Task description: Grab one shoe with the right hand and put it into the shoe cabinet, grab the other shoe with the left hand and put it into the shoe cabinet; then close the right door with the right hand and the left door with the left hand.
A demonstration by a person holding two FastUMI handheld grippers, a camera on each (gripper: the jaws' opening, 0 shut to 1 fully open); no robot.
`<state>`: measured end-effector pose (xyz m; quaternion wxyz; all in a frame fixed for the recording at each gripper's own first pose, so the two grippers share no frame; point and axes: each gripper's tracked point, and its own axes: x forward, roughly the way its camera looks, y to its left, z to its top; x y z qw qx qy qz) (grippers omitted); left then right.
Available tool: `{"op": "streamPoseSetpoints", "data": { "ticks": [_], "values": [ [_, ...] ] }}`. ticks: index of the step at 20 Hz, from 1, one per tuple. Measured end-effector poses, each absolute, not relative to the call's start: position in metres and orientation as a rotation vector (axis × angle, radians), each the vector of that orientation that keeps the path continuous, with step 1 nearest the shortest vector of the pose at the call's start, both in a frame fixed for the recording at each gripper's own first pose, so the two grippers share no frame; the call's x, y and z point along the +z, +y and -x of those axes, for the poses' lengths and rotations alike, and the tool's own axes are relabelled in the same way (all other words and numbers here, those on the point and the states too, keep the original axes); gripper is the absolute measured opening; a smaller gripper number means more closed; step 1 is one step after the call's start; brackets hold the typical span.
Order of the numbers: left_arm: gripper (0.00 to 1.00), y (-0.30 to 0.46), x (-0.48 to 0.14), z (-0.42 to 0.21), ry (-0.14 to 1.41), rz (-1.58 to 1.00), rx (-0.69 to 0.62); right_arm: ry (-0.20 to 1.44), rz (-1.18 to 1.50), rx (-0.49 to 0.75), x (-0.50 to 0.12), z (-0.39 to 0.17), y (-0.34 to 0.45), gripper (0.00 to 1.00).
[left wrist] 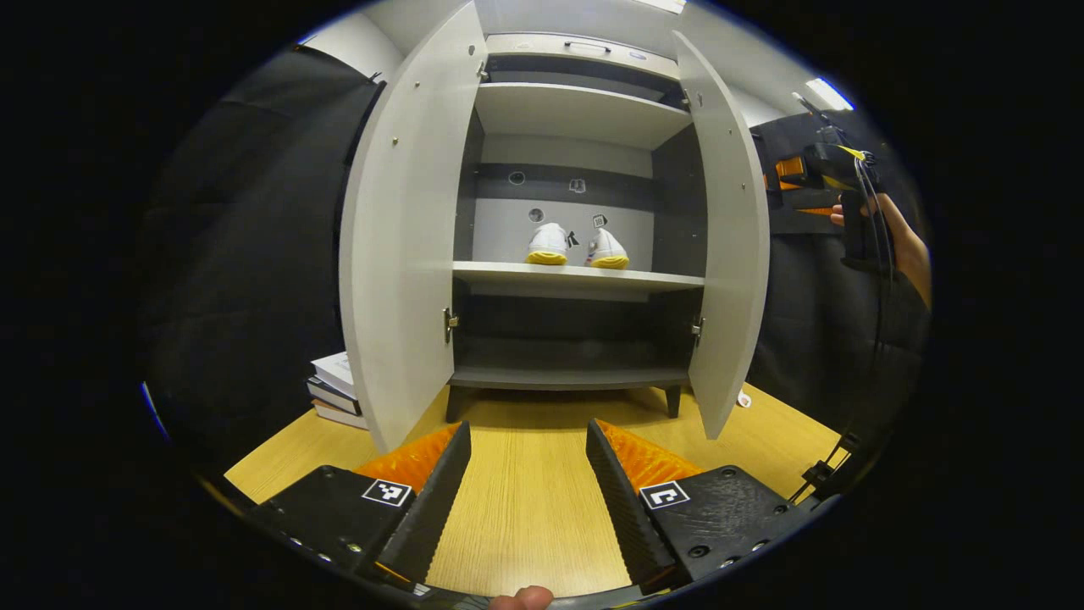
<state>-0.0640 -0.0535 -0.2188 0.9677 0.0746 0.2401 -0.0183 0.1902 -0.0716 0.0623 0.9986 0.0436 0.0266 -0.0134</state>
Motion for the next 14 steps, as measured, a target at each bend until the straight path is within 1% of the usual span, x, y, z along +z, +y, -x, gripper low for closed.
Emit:
{"op": "streamPoseSetpoints", "data": {
  "ticks": [6, 8, 12, 13, 14],
  "values": [
    [0.82, -0.025, -0.216, 0.07, 0.486, -0.16, 0.031, 0.043, -0.056, 0.053, 0.061, -0.217, -0.011, 0.95],
    [0.82, -0.019, -0.214, 0.073, 0.485, -0.164, 0.052, 0.052, -0.041, 0.07, 0.058, -0.227, 0.003, 0.96],
    [0.82, -0.003, -0.208, 0.077, 0.477, -0.162, 0.087, 0.043, -0.039, 0.066, 0.061, -0.225, 0.004, 0.96],
    [0.82, 0.001, -0.207, 0.078, 0.479, -0.163, 0.096, 0.037, -0.042, 0.061, 0.062, -0.22, 0.001, 0.92],
    [0.82, 0.005, -0.207, 0.079, 0.481, -0.165, 0.105, 0.019, -0.037, 0.055, 0.064, -0.214, -0.004, 0.92]
  ]
}}
